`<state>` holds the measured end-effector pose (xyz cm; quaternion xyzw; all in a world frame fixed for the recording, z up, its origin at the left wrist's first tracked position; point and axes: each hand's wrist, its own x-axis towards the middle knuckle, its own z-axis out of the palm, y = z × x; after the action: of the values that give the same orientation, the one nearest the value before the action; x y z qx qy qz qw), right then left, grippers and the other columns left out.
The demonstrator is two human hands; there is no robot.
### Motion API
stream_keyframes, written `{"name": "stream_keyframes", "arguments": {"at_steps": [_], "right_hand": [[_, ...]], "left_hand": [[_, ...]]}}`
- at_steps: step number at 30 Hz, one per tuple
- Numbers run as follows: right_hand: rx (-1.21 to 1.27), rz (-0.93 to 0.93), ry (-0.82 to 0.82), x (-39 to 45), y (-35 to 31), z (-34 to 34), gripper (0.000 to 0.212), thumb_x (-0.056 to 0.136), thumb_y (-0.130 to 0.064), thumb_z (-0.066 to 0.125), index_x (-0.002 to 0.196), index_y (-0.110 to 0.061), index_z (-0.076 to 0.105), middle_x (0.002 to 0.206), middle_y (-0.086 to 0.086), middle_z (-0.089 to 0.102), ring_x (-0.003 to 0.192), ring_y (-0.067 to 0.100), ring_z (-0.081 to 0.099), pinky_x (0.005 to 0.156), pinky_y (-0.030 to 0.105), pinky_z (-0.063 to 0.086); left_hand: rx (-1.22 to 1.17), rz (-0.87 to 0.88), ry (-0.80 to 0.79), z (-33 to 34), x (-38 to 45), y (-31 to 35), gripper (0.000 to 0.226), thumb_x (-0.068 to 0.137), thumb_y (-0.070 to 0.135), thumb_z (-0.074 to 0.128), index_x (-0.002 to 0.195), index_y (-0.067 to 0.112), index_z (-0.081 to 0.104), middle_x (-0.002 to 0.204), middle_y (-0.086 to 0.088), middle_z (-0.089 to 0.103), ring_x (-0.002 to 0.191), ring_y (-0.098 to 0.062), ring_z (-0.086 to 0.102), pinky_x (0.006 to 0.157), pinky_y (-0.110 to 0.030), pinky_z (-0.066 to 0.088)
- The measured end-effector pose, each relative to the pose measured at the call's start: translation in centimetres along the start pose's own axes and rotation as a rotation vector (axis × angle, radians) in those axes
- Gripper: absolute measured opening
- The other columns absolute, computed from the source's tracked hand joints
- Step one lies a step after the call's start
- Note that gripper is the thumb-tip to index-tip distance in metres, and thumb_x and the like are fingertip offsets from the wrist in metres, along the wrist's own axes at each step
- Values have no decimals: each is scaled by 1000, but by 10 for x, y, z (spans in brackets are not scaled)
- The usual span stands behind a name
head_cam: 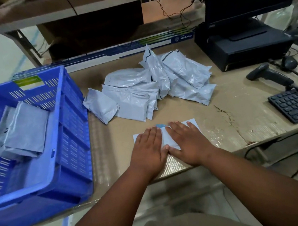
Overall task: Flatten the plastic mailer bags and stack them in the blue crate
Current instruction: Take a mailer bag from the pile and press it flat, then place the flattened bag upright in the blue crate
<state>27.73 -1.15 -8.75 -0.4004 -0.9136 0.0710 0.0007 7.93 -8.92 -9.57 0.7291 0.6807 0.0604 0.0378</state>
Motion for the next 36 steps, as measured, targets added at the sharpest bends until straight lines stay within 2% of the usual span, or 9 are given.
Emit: {"name": "stream_keyframes", "arguments": {"at_steps": [2, 9, 12, 16, 19, 21, 28, 32, 36], "right_hand": [[-23, 40, -17, -4, 5, 0, 96, 93, -81, 10, 168, -21, 14, 177, 1, 7, 162, 22, 7, 130, 52, 6], [-1, 137, -130, -15, 37, -8, 96, 90, -83, 5, 168, -27, -5, 176, -3, -14, 162, 19, -12, 130, 48, -3], [18, 145, -146, -17, 39, -16, 91, 97, -78, 13, 168, -25, -5, 176, -2, -15, 162, 19, -12, 130, 48, -5], [14, 63, -23, -20, 29, -20, 77, 102, -67, 30, 168, -28, 17, 177, 2, 2, 162, 24, 2, 130, 47, 0], [50, -32, 145, -26, 20, -20, 54, 99, -54, 47, 146, -29, 57, 163, 7, 42, 150, 30, 39, 126, 49, 25], [66, -57, 198, -30, 16, -22, 39, 98, -47, 53, 130, -32, 69, 151, 3, 55, 140, 27, 49, 118, 46, 37], [94, -112, 271, -31, -4, -43, 32, 96, -42, 50, 116, -33, 73, 115, -7, 62, 105, 23, 56, 87, 44, 46], [93, -193, 239, -12, -4, -51, 31, 99, -43, 46, 116, -35, 71, 108, -9, 63, 98, 22, 56, 83, 44, 46], [158, -251, 255, 13, 0, -70, 28, 98, -41, 52, 114, -35, 74, 107, -12, 68, 97, 19, 60, 82, 40, 46]], "left_hand": [[1, -6, -15, -1, -5, -9, 78, 104, 60, 18, 166, 13, 23, 173, -8, 22, 160, -27, 18, 130, -47, 16], [-26, -96, -133, -16, -25, -40, 87, 99, 72, 14, 169, 21, 3, 177, 2, -1, 162, -15, -3, 131, -45, 2], [-39, -97, -206, -41, -18, -46, 85, 101, 72, 20, 169, 22, 7, 176, 2, 4, 162, -15, 1, 131, -47, 6], [-94, 8, -199, -78, 19, -26, 86, 100, 60, 54, 168, 23, 15, 169, -4, 31, 153, -26, 30, 123, -39, 27], [-23, -50, -330, -81, 45, -4, 97, 84, 60, 70, 162, 31, 20, 153, -5, 47, 138, -34, 47, 107, -52, 42], [99, -67, -337, -78, 58, 6, 90, 72, 60, 76, 147, 32, 37, 140, -4, 53, 127, -34, 53, 98, -53, 43], [159, -166, -471, -94, 93, 12, 58, 63, 64, 86, 102, 29, 62, 106, 3, 62, 106, -24, 60, 95, -45, 49], [51, -110, -498, -112, 108, 6, 39, 82, 48, 83, 95, 13, 73, 98, -6, 66, 96, -26, 64, 72, -31, 46], [36, -146, -478, -154, 111, 2, 29, 88, 39, 79, 84, 14, 65, 90, -11, 59, 94, -30, 60, 67, -31, 38]]}}
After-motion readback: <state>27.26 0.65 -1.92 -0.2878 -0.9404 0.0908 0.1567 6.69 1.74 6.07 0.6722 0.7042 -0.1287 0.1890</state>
